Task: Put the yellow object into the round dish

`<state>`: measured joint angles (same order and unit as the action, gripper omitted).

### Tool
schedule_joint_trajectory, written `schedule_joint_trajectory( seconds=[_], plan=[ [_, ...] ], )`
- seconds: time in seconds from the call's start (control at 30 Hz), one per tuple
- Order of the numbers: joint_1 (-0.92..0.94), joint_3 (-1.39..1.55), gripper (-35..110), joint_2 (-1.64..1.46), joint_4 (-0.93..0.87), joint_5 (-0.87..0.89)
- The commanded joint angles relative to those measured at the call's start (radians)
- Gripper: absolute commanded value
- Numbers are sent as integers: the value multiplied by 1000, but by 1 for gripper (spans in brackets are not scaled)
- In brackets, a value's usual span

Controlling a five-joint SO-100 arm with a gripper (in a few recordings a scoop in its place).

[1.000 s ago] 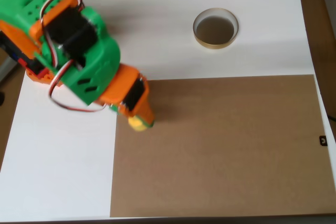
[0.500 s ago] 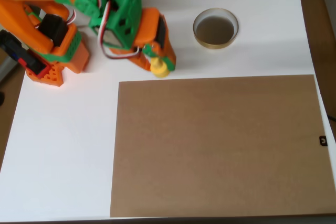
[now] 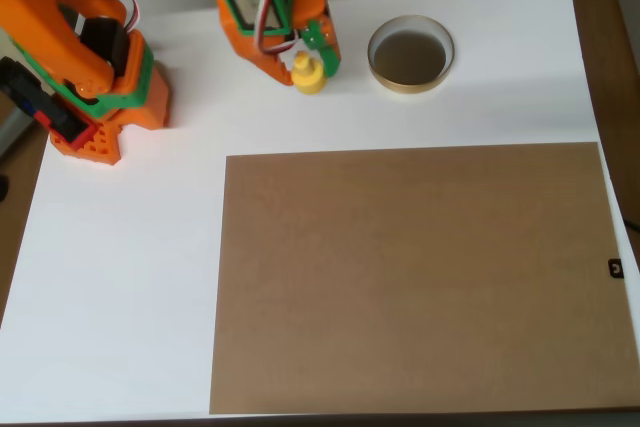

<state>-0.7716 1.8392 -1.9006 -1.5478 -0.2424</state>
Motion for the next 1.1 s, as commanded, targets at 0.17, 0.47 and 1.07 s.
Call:
schedule_joint_trajectory(
  seconds=[0.17, 0.47, 1.07],
  plan=[
    [-92, -189, -1, 140, -9, -23],
    [-202, -316, -1, 281, -15, -14],
    [-261, -614, -1, 502, -69, -98]
  ],
)
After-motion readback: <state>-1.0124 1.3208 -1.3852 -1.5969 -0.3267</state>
